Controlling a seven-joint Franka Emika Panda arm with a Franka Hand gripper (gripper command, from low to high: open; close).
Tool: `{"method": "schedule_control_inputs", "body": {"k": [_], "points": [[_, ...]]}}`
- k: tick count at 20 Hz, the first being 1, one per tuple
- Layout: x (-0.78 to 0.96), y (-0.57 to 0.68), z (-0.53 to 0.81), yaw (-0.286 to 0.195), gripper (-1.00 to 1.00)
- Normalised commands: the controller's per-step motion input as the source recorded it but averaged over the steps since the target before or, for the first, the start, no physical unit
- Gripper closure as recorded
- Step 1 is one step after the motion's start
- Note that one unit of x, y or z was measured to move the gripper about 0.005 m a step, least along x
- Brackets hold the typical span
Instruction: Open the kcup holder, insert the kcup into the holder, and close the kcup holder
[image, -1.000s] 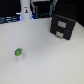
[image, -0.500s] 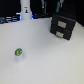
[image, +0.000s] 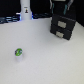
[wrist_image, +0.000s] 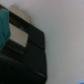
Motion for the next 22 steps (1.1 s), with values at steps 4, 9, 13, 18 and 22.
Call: {"method": "schedule_control_inputs", "body": {"k": [4, 9, 13, 18, 22], "points": [[-0.13, 0.62, -0.33, -0.209, -1.00], [-0.17, 0.47, -0.34, -0.165, -1.00], [-0.20, 0.41, -0.36, -0.145, -1.00], [-0.21, 0.30, -0.35, -0.118, -1.00], [-0.23, 0.20, -0.36, -0.095, -1.00]]}}
